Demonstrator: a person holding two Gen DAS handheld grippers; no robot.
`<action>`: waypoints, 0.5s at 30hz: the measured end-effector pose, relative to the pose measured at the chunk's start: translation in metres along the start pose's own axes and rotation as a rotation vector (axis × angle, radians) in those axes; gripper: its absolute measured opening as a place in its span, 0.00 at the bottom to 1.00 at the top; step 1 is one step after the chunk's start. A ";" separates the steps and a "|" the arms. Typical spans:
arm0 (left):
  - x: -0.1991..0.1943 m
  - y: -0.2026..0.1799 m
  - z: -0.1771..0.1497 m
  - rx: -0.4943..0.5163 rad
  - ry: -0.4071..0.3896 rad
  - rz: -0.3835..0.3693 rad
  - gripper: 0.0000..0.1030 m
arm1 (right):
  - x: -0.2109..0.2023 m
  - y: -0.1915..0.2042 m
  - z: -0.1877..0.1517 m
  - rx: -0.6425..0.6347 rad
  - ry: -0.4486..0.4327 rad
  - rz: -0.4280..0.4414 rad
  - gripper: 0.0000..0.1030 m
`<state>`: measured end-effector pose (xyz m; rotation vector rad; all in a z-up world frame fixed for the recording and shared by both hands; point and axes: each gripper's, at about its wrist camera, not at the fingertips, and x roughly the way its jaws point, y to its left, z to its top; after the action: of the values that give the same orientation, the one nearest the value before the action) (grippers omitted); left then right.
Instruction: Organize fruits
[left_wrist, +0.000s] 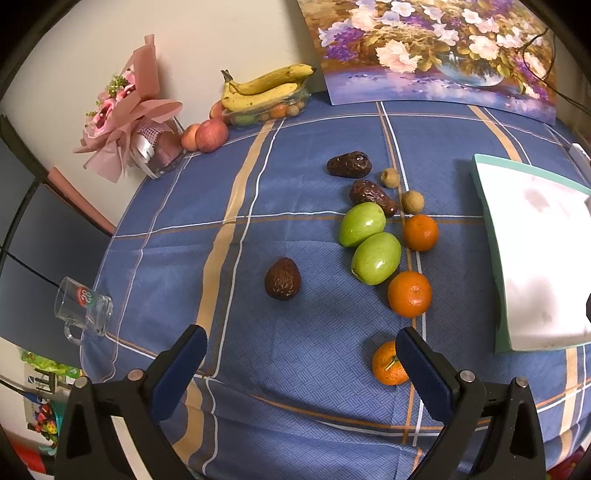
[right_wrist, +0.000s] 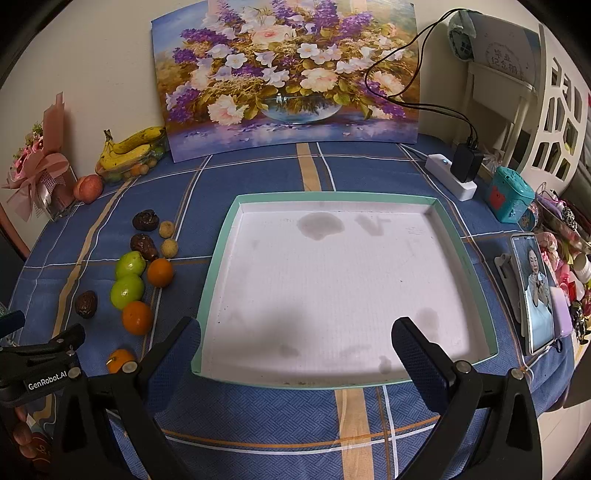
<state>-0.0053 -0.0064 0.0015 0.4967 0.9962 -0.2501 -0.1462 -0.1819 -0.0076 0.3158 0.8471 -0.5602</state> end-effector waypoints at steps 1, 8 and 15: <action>0.000 0.000 0.000 0.002 0.000 0.001 1.00 | 0.000 0.000 0.000 0.000 0.000 0.000 1.00; 0.000 -0.002 0.000 0.009 -0.002 0.004 1.00 | 0.000 0.000 0.000 0.000 0.000 0.000 1.00; 0.000 -0.002 0.000 0.009 -0.002 0.005 1.00 | 0.000 0.001 0.000 0.001 0.001 0.000 1.00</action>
<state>-0.0060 -0.0086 0.0011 0.5065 0.9924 -0.2508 -0.1456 -0.1817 -0.0077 0.3169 0.8480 -0.5606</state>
